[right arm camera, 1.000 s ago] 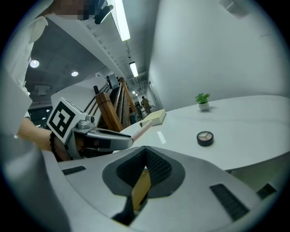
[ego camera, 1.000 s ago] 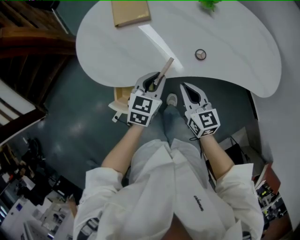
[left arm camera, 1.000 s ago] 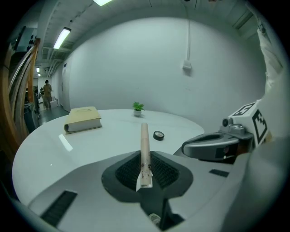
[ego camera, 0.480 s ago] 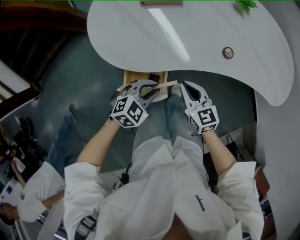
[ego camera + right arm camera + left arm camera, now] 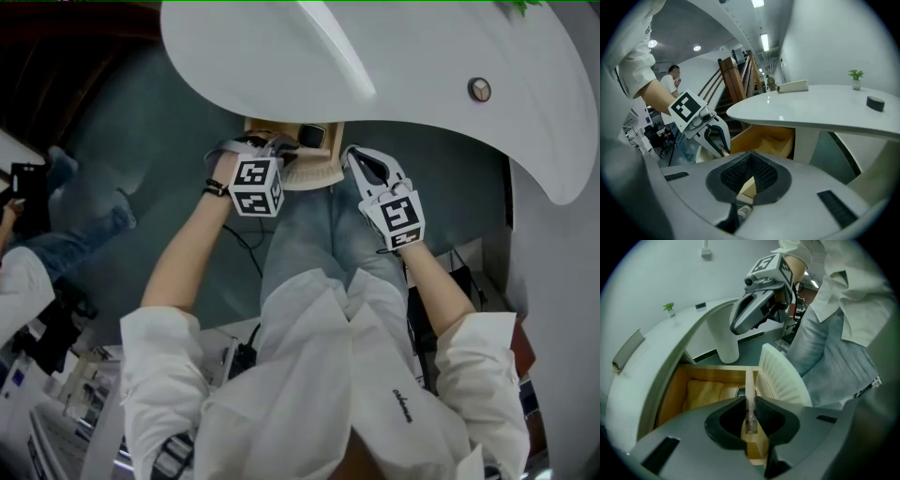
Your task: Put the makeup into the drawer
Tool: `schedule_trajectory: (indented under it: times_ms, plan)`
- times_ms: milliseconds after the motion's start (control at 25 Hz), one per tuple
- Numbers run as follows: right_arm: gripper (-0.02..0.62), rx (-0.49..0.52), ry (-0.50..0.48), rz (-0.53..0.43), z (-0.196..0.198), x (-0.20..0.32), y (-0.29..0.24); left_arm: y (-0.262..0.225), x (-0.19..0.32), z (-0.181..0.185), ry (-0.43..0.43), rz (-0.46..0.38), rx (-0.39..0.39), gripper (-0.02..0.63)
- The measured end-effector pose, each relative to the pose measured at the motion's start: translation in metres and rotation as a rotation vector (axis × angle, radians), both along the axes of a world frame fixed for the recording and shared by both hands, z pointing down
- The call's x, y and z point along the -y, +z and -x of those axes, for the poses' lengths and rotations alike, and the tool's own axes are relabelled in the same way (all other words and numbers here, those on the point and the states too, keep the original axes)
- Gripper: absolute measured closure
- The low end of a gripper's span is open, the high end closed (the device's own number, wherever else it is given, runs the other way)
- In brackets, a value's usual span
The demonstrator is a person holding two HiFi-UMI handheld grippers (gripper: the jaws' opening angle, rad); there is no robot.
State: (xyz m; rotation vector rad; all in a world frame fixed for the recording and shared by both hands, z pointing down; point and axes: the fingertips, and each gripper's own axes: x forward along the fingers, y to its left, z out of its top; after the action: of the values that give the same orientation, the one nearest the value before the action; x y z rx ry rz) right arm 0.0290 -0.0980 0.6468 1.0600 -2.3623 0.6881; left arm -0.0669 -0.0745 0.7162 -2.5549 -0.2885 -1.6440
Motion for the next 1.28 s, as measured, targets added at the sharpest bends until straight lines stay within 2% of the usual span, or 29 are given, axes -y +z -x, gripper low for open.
schedule_trajectory:
  times_ms: [200,360,680,880,1200,1280]
  plan:
    - [0.578,0.005,0.01,0.01,0.008,0.001,0.011,0.038,-0.006,0.001,0.091,0.039,0.094,0.526]
    - [0.578,0.016,0.027,0.012,0.006,0.002,0.018,0.053,-0.009,0.0,0.128,0.067,0.163,0.526]
    - [0.578,0.032,0.054,0.018,0.003,-0.004,0.017,0.077,-0.007,-0.011,0.201,0.079,0.182,0.526]
    - [0.578,0.034,0.068,0.022,-0.002,-0.007,0.02,0.096,-0.008,-0.01,0.208,0.104,0.221,0.525]
    - [0.578,0.037,0.084,0.024,-0.001,-0.009,0.018,0.115,-0.016,0.0,0.259,0.076,0.259,0.522]
    - [0.578,0.039,0.087,0.023,-0.001,-0.008,0.017,0.115,-0.016,-0.002,0.256,0.077,0.247,0.495]
